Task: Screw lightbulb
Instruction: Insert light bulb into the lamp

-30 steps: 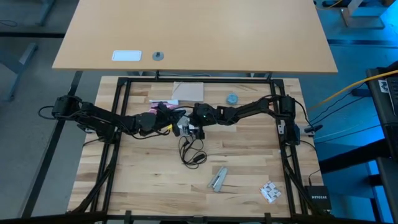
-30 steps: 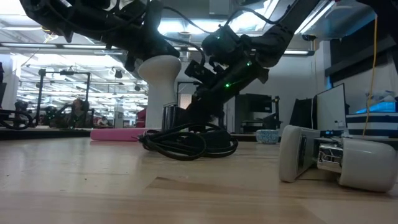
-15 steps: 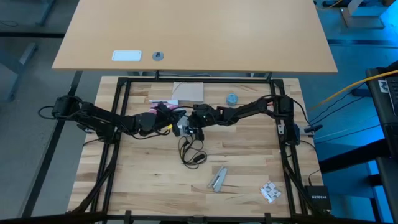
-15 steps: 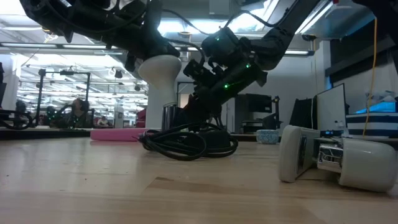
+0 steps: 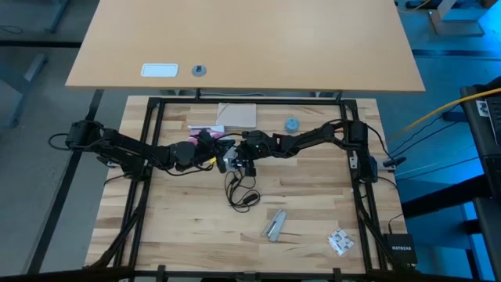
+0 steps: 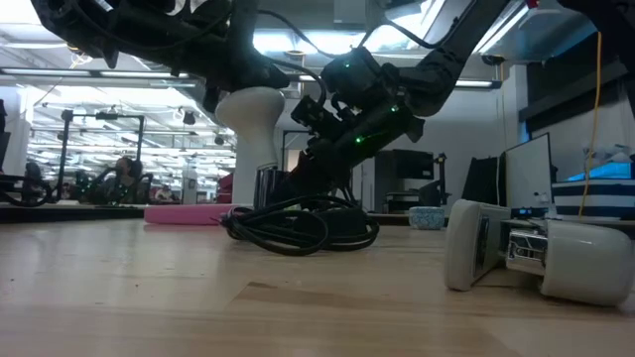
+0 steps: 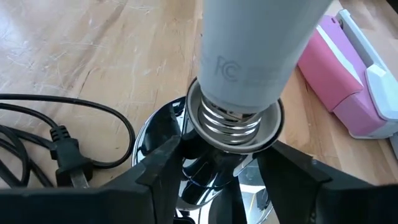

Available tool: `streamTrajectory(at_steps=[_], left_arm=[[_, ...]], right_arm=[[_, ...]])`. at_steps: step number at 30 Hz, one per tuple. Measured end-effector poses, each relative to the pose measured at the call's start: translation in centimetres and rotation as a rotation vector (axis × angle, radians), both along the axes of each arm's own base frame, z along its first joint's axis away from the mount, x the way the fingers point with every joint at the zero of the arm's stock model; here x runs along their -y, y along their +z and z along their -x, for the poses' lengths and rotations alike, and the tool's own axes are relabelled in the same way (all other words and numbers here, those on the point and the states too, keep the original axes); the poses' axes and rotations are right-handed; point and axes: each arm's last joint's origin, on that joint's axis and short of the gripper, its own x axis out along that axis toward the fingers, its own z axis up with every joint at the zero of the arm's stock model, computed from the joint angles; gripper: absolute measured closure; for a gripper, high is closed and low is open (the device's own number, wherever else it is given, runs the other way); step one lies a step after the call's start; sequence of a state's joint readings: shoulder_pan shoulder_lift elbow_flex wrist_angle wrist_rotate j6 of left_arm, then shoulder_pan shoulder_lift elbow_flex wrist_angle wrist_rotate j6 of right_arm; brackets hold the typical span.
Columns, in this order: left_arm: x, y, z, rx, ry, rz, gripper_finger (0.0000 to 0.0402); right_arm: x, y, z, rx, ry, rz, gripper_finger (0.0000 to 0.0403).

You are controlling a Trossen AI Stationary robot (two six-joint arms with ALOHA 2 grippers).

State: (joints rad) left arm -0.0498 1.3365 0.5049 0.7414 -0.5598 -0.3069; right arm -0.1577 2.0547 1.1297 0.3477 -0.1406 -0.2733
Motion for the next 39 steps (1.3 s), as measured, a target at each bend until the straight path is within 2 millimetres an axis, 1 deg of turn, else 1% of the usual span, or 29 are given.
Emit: streamTrajectory(at_steps=[6, 13, 25, 28, 33, 39], left_arm=[[0.0, 0.2, 0.0, 0.024, -0.002, -0.001, 0.0398], [0.0, 1.0, 0.0, 0.064, -0.003, -0.051, 0.0398], [0.0, 0.9, 0.0, 0.048, -0.002, -0.067, 0.0398], [0.1, 1.3, 0.2, 0.044, -0.008, -0.096, 0.0398], [0.9, 3.4, 1.7, 0.059, -0.028, -0.166, 0.0398], [2.1, 5.4, 5.2, -0.03, 0.031, -0.216, 0.0398]], right_arm=[[0.0, 0.0, 0.0, -0.002, 0.0, 0.0, 0.0212], [0.0, 0.0, 0.0, -0.005, 0.0, -0.001, 0.0213], [0.0, -0.1, 0.0, -0.007, -0.006, 0.004, 0.0213], [0.1, -0.1, 0.0, -0.007, -0.02, 0.013, 0.0211], [0.1, -0.1, 0.0, -0.008, -0.021, 0.017, 0.02], [0.1, -0.1, 0.0, -0.009, -0.013, 0.032, 0.0197]])
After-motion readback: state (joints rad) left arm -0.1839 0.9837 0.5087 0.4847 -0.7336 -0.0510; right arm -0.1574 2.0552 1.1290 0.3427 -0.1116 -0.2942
